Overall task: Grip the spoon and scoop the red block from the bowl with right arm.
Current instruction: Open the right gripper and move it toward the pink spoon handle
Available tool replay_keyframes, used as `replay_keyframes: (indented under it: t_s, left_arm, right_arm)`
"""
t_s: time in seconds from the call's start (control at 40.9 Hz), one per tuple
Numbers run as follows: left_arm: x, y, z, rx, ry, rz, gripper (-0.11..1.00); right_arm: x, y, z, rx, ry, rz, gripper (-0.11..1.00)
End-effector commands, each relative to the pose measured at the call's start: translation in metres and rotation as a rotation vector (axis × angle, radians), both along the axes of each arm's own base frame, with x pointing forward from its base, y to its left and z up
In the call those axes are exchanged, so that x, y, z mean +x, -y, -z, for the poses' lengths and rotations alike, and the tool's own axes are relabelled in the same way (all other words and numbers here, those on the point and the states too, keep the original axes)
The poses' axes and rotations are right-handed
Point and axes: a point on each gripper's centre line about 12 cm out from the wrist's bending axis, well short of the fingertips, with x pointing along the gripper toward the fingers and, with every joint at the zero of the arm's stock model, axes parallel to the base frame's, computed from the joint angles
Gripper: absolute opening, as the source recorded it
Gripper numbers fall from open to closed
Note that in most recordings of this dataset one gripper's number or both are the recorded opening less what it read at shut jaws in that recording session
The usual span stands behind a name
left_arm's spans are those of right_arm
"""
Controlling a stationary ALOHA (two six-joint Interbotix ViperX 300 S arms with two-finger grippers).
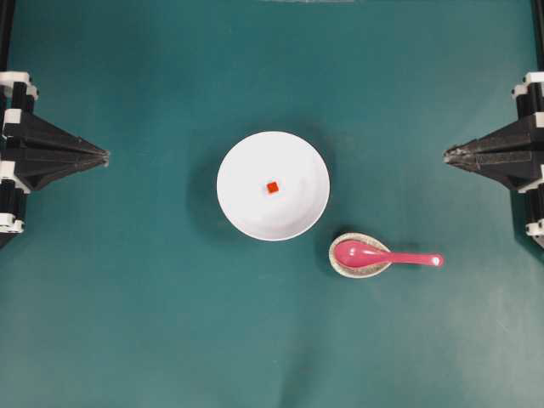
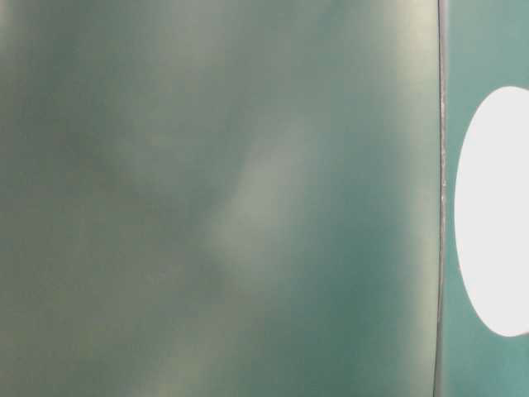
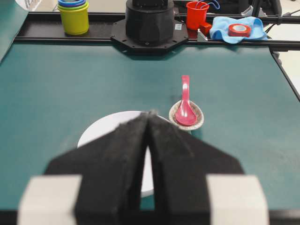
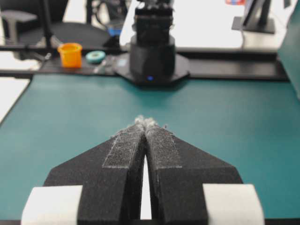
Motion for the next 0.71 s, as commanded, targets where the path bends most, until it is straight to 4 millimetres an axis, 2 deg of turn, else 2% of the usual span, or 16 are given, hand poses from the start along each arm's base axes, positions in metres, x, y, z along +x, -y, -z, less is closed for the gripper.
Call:
replay_keyframes:
  t_s: [0.0, 0.269, 0.684]
  left_arm:
    - [0.004, 0.001, -0.012, 0.008, 0.015, 0.005, 0.00]
    - [0.004, -0.001, -0.012, 0.018, -0.012, -0.005, 0.00]
    - [0.003, -0.001, 0.001, 0.007, -0.133, -0.006, 0.00]
  right_arm:
    - [0.002, -0.001, -0.007, 0.014, 0.018, -0.008, 0.00]
    - [0.003, -0.001, -0.007, 0.014, 0.009, -0.006, 0.00]
    - [0.003, -0.001, -0.006, 0.014, -0.029, -0.006, 0.00]
